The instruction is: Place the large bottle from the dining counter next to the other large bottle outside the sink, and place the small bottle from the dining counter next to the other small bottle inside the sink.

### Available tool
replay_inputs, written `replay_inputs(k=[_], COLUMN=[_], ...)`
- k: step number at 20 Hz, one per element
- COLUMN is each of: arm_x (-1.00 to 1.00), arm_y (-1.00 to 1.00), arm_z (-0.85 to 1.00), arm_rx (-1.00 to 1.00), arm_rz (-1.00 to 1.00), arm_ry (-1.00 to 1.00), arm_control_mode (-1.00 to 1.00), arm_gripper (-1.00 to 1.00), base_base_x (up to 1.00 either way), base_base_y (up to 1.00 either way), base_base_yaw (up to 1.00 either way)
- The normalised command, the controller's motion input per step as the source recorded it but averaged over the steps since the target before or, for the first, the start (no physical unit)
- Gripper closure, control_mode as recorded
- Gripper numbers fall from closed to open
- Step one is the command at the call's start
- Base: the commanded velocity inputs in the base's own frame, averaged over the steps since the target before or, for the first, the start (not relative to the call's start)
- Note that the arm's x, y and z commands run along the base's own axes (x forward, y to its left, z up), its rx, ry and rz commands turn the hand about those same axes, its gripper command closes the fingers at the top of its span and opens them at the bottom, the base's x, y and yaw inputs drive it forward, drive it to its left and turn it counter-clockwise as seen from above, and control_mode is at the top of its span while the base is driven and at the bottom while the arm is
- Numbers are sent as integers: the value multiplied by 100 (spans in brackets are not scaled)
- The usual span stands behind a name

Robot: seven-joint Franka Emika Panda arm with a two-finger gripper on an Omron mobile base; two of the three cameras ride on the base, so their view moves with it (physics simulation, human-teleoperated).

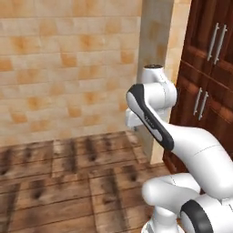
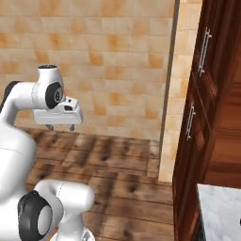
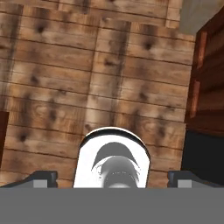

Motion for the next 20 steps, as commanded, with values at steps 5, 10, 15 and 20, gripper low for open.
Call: replay_inputs(k=[5,10,15,20], arm_x=[0,0,0,0], arm_y=[0,0,0,0], arm_z=[0,0,0,0], arm_rx=[0,0,0,0], arm_rz=[0,0,0,0], arm_ry=[0,0,0,0], arm_control_mode=[100,100,100,100], arm_gripper=[-100,-100,-100,-100], base_base_x=[100,100,86,77], base_base_y=[47,36,30,33], base_base_yaw=[18,53,61,63])
